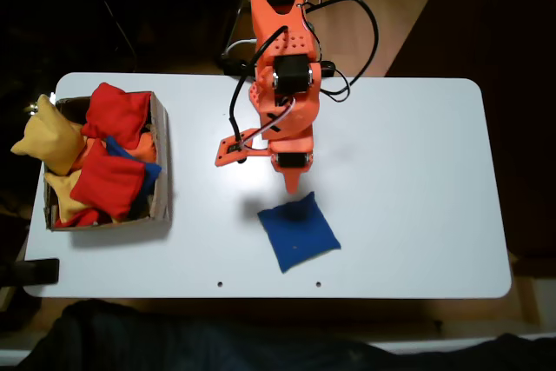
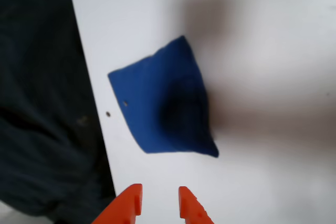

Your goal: Grasp a bag and put it in the box.

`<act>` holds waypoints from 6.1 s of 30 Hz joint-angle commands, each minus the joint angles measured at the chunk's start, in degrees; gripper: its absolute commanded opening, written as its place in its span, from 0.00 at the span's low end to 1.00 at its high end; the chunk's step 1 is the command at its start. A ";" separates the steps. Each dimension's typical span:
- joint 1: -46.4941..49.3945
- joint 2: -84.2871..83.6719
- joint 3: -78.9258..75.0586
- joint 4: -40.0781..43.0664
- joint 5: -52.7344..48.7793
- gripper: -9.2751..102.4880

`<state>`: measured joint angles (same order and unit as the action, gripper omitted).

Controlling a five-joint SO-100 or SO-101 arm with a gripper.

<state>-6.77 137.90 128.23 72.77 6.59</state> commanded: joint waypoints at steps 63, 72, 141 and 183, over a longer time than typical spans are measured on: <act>0.70 -38.94 -29.09 -4.66 -19.86 0.20; -0.18 -43.59 -30.85 -5.19 -23.82 0.21; 0.53 -58.45 -30.67 6.42 -25.66 0.82; -0.53 -67.41 -36.91 4.13 -29.88 0.79</act>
<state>-6.86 70.58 93.25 77.26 -22.59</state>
